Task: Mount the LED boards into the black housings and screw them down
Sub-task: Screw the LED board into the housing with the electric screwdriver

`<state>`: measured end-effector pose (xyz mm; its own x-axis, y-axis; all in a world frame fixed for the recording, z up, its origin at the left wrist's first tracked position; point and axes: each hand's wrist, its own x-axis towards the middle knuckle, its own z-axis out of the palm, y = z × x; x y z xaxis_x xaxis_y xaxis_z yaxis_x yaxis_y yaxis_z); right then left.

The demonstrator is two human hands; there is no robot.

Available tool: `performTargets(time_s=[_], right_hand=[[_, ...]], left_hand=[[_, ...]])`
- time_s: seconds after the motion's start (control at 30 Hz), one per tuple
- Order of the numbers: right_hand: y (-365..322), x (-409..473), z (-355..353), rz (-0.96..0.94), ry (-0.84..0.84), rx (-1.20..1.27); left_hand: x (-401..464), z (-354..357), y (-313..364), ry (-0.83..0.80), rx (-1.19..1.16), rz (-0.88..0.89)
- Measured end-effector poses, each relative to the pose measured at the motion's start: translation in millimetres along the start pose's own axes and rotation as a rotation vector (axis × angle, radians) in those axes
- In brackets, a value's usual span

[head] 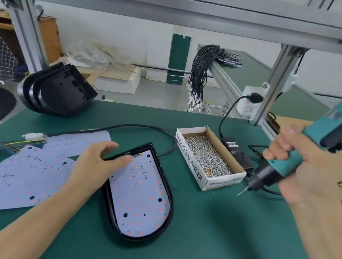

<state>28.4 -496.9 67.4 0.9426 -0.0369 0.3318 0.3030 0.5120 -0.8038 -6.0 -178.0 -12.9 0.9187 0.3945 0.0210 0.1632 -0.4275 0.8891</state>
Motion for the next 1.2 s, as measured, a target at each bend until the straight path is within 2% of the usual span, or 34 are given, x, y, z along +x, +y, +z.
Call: performTargets(time_s=[0.03,0.1,0.17,0.23,0.3,0.4,0.47,0.57,0.77,0.87,0.93,1.03,1.2], right_hand=[[-0.9,0.1,1.0,-0.009,0.008,-0.004],[-0.6,1.6,4.7,-0.025,0.024,-0.013],[1.2,3.7,10.4,-0.046,0.036,-0.024],[2.5,5.9,15.2,-0.075,0.059,-0.025],[2.6,7.3,17.2,-0.094,0.088,-0.022],[2.6,7.0,13.1,-0.106,0.122,-0.031],[2.8,5.3,8.7,-0.097,0.132,-0.033],[3.0,3.5,4.8,-0.09,0.14,-0.022],[5.2,1.3,9.1,-0.096,0.135,-0.025],[4.3,0.1,12.7,-0.101,0.126,-0.039],[2.4,-0.4,14.3,-0.1,0.126,-0.03],[-1.5,-2.7,17.1,-0.112,0.127,0.0],[-0.9,-10.1,39.0,-0.11,0.059,0.1]], left_hand=[[0.8,-0.7,8.3,0.053,0.084,0.063],[2.7,8.3,38.2,0.136,0.21,0.298],[6.3,33.7,76.4,0.036,0.255,0.526],[13.1,72.9,108.0,-0.171,0.426,0.651],[23.3,112.7,122.1,-0.332,0.671,0.664],[34.5,153.6,115.2,-0.407,0.955,0.625],[34.1,163.1,108.5,-0.384,1.026,0.609],[33.5,166.0,105.3,-0.384,0.992,0.6],[35.1,162.0,96.5,-0.357,0.814,0.51],[31.6,154.9,102.6,-0.333,0.623,0.502],[27.7,141.6,110.5,-0.383,0.273,0.399],[11.9,107.9,113.4,-0.519,-0.358,0.146],[-19.7,49.6,89.2,-0.54,-0.733,-0.139]])
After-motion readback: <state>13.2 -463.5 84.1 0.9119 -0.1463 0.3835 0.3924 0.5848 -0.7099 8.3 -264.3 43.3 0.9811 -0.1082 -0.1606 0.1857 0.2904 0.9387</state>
